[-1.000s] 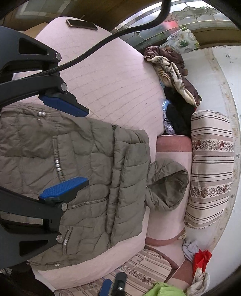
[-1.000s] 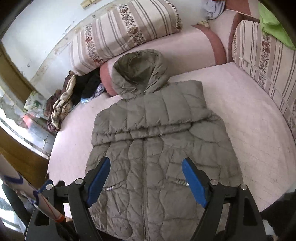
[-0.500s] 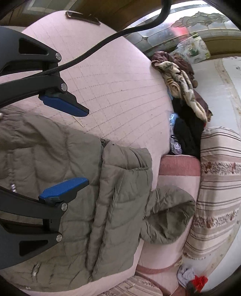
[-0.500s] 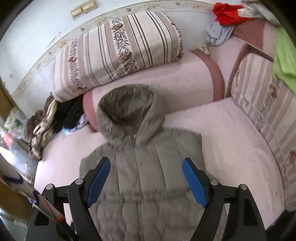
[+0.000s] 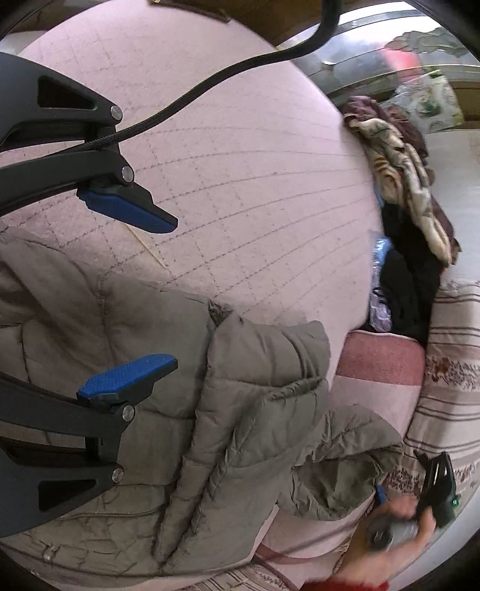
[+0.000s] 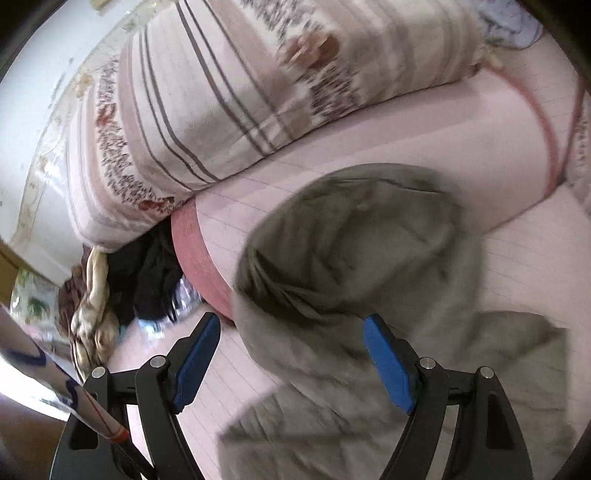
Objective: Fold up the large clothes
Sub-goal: 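Fold the hood and shoulders down toward the hem with the right gripper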
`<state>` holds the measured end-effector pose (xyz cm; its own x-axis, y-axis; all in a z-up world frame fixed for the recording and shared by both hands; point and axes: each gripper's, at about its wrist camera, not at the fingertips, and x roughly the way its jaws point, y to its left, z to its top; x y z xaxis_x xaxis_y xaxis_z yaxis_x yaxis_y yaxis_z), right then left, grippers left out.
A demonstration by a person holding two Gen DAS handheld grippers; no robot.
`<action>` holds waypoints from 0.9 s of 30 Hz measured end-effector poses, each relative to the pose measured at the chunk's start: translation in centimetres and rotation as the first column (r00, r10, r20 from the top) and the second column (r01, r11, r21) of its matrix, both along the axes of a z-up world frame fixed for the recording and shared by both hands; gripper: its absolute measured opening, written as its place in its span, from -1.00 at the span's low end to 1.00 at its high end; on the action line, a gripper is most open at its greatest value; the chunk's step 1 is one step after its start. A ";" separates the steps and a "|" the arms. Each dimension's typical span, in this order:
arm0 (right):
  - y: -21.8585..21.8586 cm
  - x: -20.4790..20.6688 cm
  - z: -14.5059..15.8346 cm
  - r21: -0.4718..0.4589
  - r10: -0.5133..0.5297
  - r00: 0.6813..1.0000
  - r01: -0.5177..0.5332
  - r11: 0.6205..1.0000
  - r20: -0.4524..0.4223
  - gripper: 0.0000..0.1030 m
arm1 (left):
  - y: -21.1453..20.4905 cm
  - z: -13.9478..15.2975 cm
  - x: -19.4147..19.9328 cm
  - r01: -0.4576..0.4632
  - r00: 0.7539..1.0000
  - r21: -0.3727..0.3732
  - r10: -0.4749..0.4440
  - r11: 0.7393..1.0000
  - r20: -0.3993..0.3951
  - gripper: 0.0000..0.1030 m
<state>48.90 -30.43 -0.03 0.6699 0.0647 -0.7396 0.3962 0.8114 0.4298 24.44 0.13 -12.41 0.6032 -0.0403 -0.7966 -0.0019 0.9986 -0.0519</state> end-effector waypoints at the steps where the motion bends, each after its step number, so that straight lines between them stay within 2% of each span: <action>1: 0.2 1.0 -0.3 -0.005 -0.005 1.000 0.005 1.000 -0.001 0.63 | 0.1 -0.2 0.2 -0.006 1.000 -0.008 0.005 1.000 -0.008 0.30; 7: -0.3 6.3 -3.0 -0.030 -0.051 0.996 0.050 0.998 -0.066 0.61 | 0.2 -1.3 1.0 -0.001 0.999 -0.013 0.001 1.000 -0.042 0.30; 9: -0.8 6.6 -3.6 -0.036 -0.052 0.995 0.049 0.998 -0.086 -0.05 | 0.1 -1.6 1.2 0.001 0.998 -0.015 -0.002 1.000 -0.060 0.30; 10: -1.1 6.4 -3.9 -0.019 -0.045 0.995 0.043 0.999 -0.090 -0.79 | 0.1 -1.7 1.3 0.003 0.998 -0.020 -0.004 1.000 -0.067 0.30; 12: -1.5 4.8 -3.6 -0.010 -0.036 0.997 0.035 0.999 -0.065 -0.83 | 0.0 -1.6 1.3 0.008 0.997 -0.027 -0.010 1.000 -0.075 0.30; 14: -0.9 2.2 -2.4 -0.083 -0.010 0.999 0.007 0.997 -0.039 -0.85 | -0.1 -1.3 1.0 0.020 0.997 -0.033 -0.023 0.999 -0.073 0.30; 16: -0.2 -1.0 -1.4 -0.088 0.035 0.999 -0.036 0.995 -0.016 -0.87 | 0.0 -0.9 0.6 0.026 0.998 -0.039 -0.028 0.999 -0.058 0.30; 19: 1.2 -8.2 -0.4 -0.090 0.104 0.995 -0.103 0.991 0.006 -0.88 | 0.3 -0.3 0.1 0.015 0.999 -0.028 -0.016 0.999 -0.035 0.30; 22: 2.9 -17.0 0.3 -0.109 0.162 0.986 -0.156 0.982 0.045 -0.89 | 1.0 0.0 -0.2 -0.008 0.999 -0.043 0.006 0.999 -0.033 0.30; 25: 4.7 -25.4 -0.5 -0.110 0.189 0.980 -0.182 0.977 0.061 -0.89 | 2.0 -0.1 -0.3 -0.033 0.998 -0.069 0.029 0.997 -0.049 0.30; 27: 5.9 -30.4 -2.5 -0.064 0.190 0.980 -0.186 0.980 0.058 -0.89 | 2.7 -0.2 -0.4 -0.058 0.997 -0.089 0.053 0.994 -0.058 0.30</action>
